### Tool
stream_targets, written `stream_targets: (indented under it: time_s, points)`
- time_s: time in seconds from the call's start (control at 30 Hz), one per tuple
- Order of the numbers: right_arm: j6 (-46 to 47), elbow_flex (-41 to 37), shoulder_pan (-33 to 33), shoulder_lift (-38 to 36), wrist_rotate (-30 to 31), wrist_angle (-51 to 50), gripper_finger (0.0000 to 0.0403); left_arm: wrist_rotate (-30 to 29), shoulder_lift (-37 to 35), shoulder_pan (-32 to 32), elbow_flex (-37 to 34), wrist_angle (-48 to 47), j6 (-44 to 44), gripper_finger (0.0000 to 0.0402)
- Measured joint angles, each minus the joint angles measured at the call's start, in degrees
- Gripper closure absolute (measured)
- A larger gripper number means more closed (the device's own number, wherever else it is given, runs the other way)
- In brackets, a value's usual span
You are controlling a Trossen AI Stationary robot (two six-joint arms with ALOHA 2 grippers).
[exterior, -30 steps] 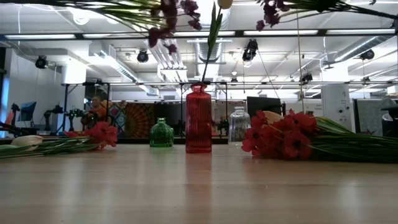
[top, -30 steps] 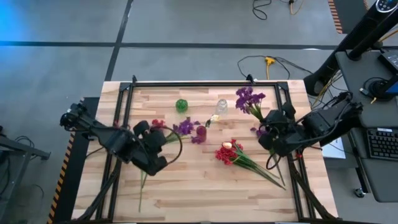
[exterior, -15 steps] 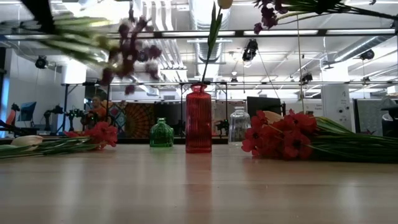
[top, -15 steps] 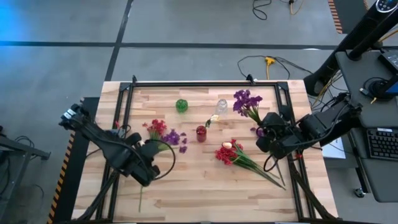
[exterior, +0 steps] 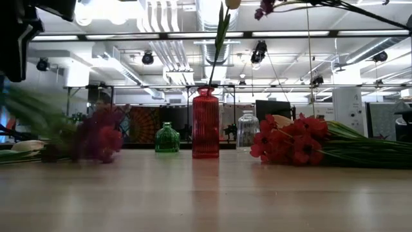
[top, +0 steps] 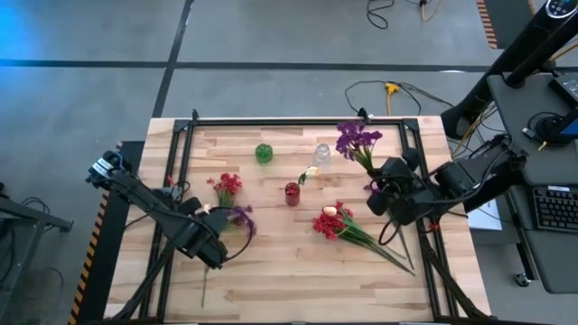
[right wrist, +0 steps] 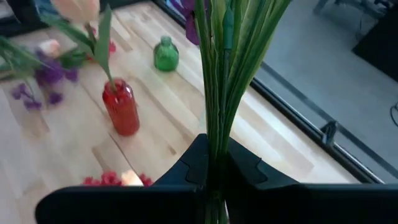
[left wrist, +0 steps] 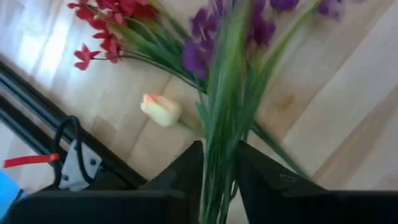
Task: Sort flowers into vase by color
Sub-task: Put the purple flowers into the transparent vase
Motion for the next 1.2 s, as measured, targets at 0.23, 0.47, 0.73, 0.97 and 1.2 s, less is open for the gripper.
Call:
stream_targets:
  time_s: [0.23, 0.47, 0.73, 0.97, 1.2]
  points:
    - [-13.6, -0.7, -5.4, 0.0, -1.7, 11.9, 0.0383, -1.7, 0.0, 0.2, 1.2, -0.1, 0.7, 0.0264]
    - [-25.9, -2.8, -12.0, -0.5, -3.6, 23.0, 0.0383, -15.9, 0.0, 0.3, 8.2, 0.5, 7.4, 0.0247]
    - [-41.7, -7.7, -22.5, -1.3, -17.6, 42.4, 0.0383, -24.3, 0.0, 0.0, 13.2, 20.5, 38.3, 0.0265]
    - [-48.7, -16.2, -31.1, -2.9, -29.4, 58.5, 0.0383, -24.2, 0.0, 0.0, 11.7, 30.5, 54.1, 0.0285]
    - [-48.9, -23.1, -34.9, -6.1, -33.8, 63.9, 0.0383, -18.6, 0.0, 0.0, 6.5, 7.0, 25.0, 0.0313]
